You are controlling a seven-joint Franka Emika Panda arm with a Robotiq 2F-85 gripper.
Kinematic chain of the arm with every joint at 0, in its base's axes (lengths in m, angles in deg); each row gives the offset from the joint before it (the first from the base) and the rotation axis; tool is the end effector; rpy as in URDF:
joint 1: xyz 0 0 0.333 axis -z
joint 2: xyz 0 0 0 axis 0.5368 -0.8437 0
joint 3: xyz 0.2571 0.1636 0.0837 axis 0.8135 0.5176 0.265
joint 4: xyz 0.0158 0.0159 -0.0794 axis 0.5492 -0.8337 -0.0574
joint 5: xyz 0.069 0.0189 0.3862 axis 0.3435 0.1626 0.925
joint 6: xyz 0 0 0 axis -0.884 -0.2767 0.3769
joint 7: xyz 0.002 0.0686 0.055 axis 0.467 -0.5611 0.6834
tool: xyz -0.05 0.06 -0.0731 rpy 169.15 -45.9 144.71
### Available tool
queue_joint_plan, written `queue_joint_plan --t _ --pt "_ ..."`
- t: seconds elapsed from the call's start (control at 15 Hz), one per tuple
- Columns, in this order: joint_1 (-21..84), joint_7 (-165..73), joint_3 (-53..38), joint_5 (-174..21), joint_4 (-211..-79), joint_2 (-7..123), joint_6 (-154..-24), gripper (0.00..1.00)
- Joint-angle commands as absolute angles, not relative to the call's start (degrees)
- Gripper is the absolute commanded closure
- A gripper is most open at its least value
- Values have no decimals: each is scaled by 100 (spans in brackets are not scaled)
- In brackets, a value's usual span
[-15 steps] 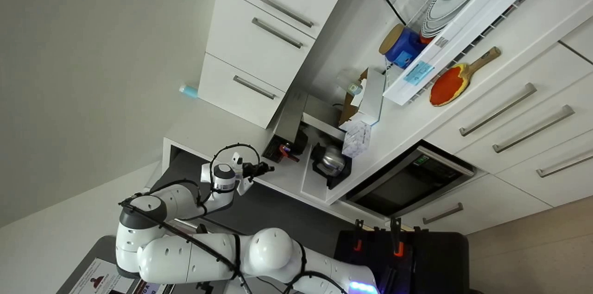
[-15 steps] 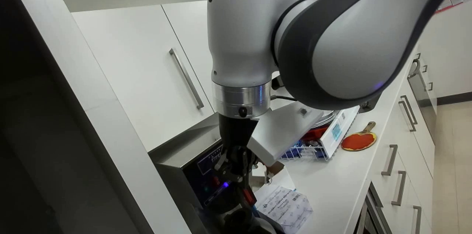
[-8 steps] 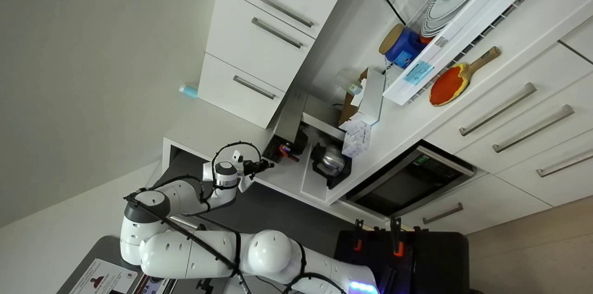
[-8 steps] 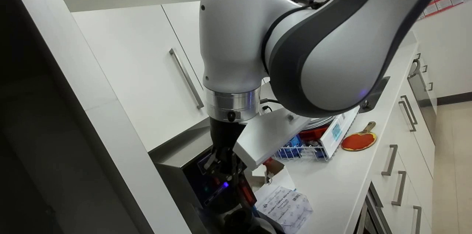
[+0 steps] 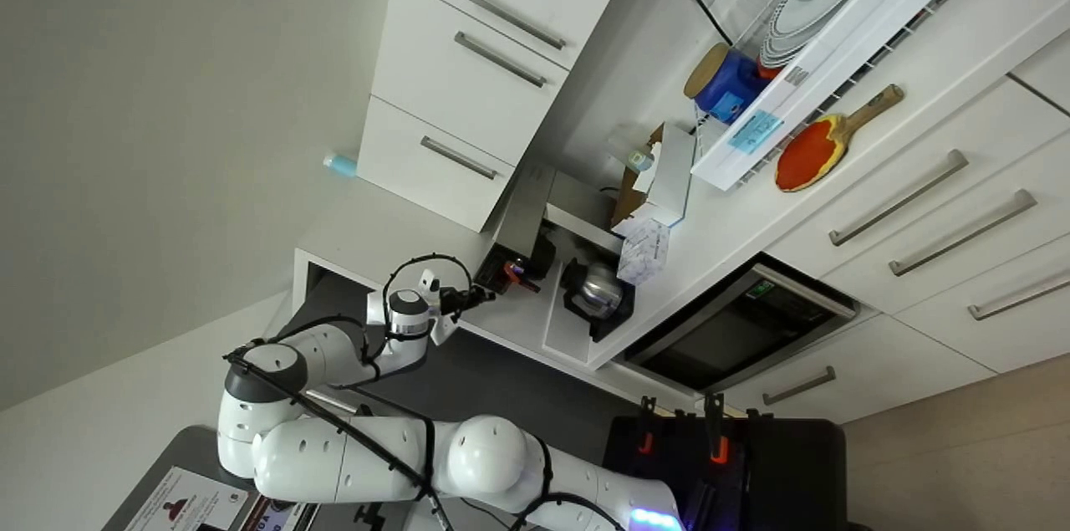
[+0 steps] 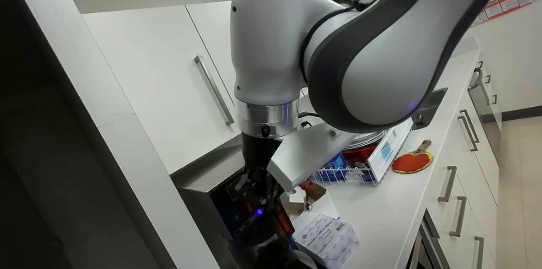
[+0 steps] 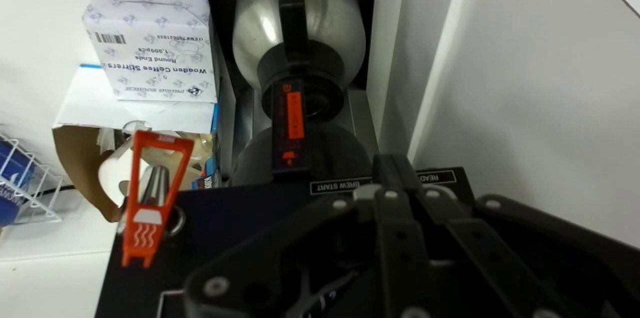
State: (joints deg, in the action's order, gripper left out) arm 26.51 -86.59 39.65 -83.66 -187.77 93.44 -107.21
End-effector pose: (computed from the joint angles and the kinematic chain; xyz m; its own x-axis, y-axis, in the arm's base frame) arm 0.3136 0.3982 0.4801 0.7975 0.1630 0.5809 0.2534 -0.9643 -0.0772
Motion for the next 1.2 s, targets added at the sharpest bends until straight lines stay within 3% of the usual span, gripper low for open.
queue_joint_plan --t 0.0,1.13 --pt "2752 -8775 3965 -8519 -18660 9168 -10890 100" --pt "3216 -8973 4355 -9198 -18164 8530 -11139 100"
